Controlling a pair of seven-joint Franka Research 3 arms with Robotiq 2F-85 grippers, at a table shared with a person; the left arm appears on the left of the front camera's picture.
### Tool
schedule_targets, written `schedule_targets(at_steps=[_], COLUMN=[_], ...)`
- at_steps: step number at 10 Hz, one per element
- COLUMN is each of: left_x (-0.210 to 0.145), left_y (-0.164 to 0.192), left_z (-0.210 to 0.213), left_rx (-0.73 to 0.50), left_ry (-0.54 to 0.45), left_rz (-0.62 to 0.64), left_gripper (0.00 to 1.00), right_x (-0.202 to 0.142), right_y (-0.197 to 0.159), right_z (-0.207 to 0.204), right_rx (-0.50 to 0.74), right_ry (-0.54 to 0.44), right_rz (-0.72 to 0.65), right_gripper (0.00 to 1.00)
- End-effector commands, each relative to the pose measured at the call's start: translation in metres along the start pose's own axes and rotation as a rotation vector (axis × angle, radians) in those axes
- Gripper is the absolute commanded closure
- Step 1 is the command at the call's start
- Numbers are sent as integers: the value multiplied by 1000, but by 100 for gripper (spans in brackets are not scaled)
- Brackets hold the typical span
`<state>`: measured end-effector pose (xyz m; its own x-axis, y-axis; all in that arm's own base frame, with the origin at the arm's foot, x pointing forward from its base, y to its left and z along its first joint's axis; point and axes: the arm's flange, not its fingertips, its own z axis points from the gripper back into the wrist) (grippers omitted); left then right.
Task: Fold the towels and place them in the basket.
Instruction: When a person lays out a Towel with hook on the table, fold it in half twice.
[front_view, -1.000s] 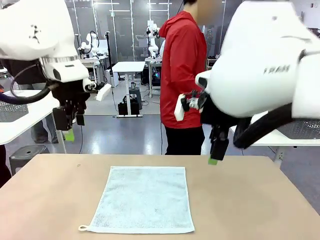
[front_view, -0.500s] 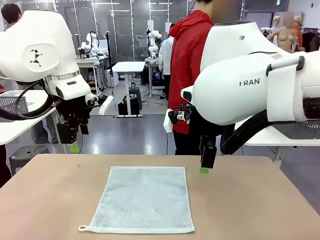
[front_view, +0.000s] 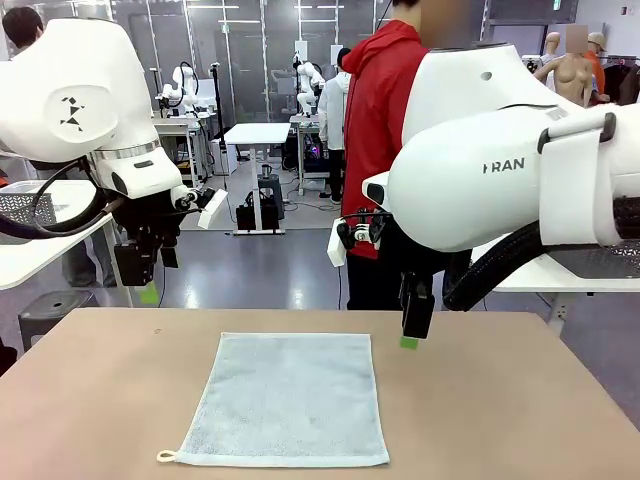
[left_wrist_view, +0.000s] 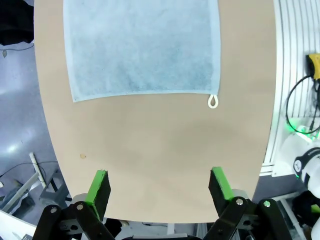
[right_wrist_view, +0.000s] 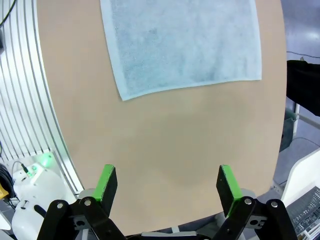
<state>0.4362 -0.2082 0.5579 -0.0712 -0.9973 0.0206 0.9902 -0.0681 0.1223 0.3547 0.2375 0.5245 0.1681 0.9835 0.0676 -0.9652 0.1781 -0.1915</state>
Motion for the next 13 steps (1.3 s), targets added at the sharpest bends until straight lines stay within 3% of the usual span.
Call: schedule_targets(at_steps=[1,6,9,13], left_x=[0,28,43,66], left_y=[0,-83,-107,-115], left_z=[0,-92,-142,-192], left_rx=[0,34,29,-4], left_ry=[0,-55,-112,-48], left_rz=[0,-45,-24,-20], left_gripper=[0,0,0,0], right_x=[0,-3,8,33], right_y=[0,40,33,46], right_z=[0,-104,-137,-167], right_rx=[0,80,135,192], right_ry=[0,27,12,4], right_rz=[0,108,118,155], right_gripper=[0,0,0,0])
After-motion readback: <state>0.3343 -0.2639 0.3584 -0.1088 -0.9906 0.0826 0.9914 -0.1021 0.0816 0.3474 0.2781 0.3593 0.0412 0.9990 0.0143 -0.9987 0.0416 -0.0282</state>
